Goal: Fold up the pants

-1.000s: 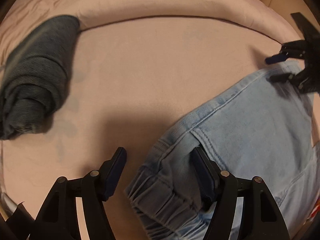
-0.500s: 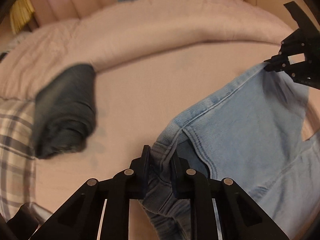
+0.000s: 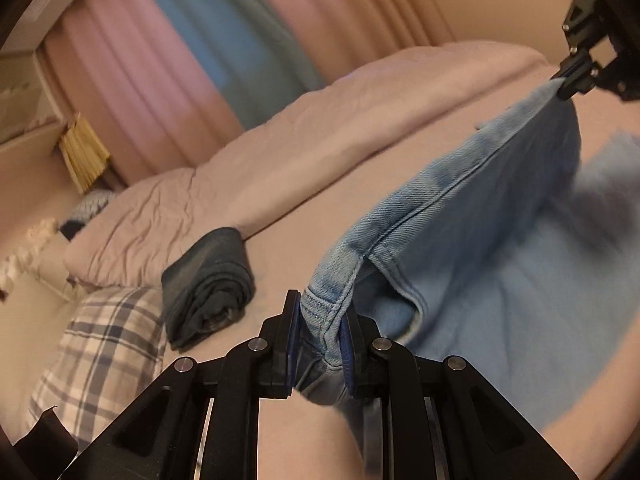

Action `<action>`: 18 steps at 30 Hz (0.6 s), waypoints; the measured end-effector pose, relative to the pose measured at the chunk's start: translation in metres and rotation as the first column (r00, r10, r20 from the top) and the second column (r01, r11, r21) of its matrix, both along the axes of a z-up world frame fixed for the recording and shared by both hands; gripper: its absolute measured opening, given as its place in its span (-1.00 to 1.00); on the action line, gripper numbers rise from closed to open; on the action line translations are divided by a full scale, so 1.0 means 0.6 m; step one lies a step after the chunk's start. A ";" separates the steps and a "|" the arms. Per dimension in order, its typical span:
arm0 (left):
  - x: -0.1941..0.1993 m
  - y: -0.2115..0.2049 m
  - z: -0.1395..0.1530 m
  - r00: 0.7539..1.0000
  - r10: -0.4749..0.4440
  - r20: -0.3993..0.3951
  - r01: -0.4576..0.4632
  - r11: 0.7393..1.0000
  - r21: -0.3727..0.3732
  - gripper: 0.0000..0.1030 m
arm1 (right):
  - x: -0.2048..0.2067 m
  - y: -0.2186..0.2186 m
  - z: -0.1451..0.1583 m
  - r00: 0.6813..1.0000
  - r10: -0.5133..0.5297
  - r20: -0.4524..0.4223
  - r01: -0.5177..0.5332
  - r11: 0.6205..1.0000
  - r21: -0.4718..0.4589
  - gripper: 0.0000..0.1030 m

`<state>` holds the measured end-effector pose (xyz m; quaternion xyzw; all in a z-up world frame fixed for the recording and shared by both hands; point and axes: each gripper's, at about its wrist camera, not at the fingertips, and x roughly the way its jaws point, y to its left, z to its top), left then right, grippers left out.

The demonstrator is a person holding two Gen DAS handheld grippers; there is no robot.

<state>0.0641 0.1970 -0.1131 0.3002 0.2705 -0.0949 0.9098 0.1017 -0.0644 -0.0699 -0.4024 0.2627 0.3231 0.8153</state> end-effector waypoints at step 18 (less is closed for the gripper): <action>-0.141 -0.064 -0.178 0.992 -0.079 -0.096 0.105 0.948 0.300 -0.33 | -0.150 0.040 -0.224 0.926 0.036 -0.376 -0.062 0.997 -0.055 -0.91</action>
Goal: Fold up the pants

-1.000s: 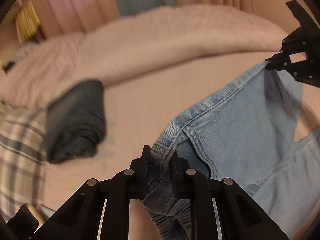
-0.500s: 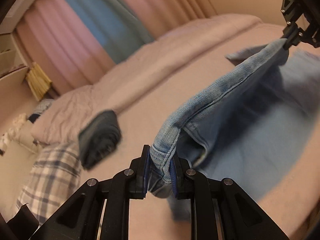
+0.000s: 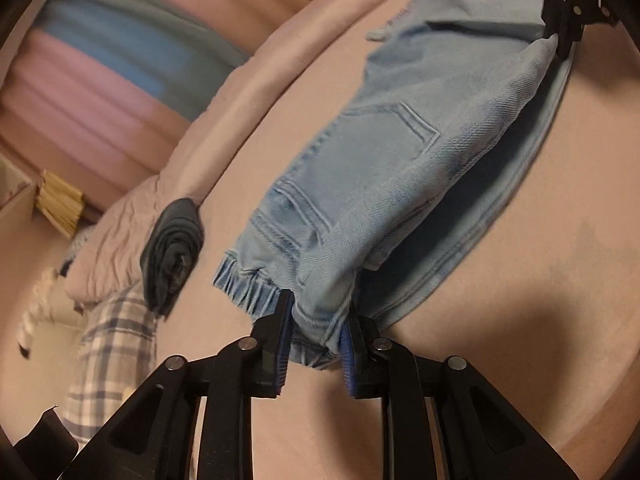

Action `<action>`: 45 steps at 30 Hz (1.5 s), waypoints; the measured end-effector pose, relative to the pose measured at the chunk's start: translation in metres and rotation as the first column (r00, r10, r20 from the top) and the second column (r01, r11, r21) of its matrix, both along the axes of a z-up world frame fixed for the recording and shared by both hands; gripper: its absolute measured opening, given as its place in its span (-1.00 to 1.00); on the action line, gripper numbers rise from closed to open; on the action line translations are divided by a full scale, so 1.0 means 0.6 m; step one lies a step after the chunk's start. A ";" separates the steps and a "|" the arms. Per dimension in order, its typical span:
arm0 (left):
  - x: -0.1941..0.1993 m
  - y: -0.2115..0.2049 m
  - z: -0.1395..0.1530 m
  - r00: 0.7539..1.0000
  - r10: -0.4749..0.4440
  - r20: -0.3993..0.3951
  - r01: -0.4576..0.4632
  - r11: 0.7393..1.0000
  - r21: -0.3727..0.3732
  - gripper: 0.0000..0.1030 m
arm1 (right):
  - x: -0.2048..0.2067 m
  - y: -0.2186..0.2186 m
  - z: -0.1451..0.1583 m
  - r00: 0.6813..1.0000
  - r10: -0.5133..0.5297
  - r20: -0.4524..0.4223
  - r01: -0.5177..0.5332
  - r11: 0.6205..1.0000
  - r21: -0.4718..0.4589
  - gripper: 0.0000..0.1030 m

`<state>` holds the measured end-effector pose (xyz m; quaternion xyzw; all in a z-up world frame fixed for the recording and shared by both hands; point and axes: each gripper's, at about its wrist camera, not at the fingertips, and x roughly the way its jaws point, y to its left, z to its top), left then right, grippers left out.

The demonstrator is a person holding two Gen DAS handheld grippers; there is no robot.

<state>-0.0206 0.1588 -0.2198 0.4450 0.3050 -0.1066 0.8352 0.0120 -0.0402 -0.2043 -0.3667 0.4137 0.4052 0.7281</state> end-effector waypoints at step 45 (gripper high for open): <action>0.191 -0.002 0.055 0.865 0.412 -0.286 -0.502 0.707 -0.498 0.45 | 0.165 -0.351 0.207 0.408 -0.863 -0.298 0.870 0.269 0.414 -0.91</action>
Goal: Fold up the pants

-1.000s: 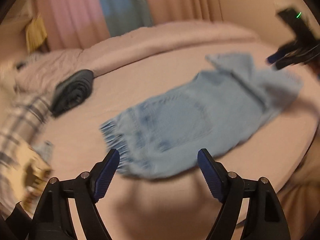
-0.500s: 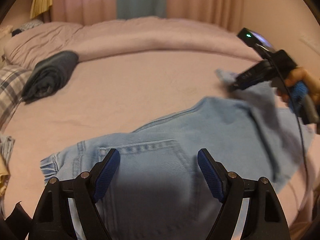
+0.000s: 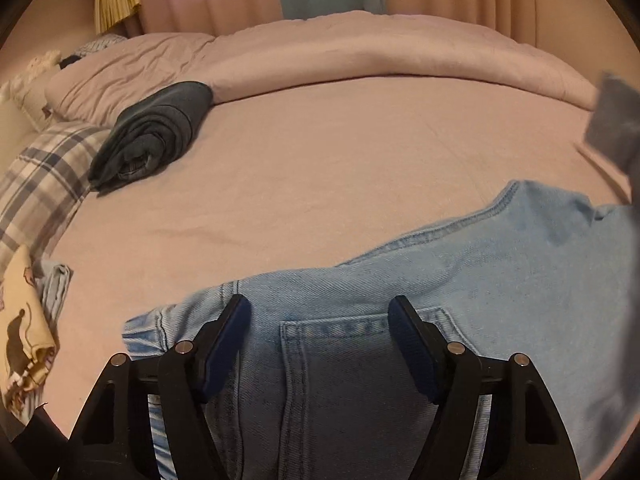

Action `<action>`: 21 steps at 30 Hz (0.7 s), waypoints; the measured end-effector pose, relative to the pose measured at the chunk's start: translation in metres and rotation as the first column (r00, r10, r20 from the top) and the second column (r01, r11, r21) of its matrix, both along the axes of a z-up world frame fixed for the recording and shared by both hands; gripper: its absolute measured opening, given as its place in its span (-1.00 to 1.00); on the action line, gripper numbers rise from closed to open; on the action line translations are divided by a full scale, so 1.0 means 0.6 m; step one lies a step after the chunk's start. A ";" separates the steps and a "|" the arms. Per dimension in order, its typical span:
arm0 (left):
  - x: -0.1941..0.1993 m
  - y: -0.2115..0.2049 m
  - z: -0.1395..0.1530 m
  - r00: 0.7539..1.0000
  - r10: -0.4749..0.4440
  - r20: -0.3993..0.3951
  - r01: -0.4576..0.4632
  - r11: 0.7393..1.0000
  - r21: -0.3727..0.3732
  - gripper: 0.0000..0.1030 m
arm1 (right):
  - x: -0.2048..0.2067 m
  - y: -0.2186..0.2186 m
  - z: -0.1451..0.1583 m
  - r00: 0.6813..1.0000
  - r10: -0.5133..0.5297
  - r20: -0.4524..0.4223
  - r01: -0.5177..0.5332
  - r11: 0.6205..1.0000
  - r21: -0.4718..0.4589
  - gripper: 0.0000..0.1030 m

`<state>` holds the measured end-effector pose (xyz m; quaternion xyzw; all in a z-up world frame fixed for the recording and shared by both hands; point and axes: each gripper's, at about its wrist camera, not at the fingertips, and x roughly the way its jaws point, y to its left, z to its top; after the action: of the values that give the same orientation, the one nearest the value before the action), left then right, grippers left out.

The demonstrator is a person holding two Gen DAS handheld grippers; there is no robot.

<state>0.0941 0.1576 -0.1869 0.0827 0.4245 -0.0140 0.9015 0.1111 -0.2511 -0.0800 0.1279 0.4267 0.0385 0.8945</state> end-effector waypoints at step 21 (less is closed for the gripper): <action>-0.018 -0.103 0.040 0.990 -0.141 -0.030 0.140 0.989 -0.038 0.45 | -0.293 -0.252 -0.179 0.902 -0.417 -0.114 0.426 0.818 0.386 -0.25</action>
<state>0.0833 0.0957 -0.1631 0.0960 0.4318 -0.0863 0.8927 -0.0645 -0.4022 -0.1873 0.4005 0.3812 -0.0749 0.8298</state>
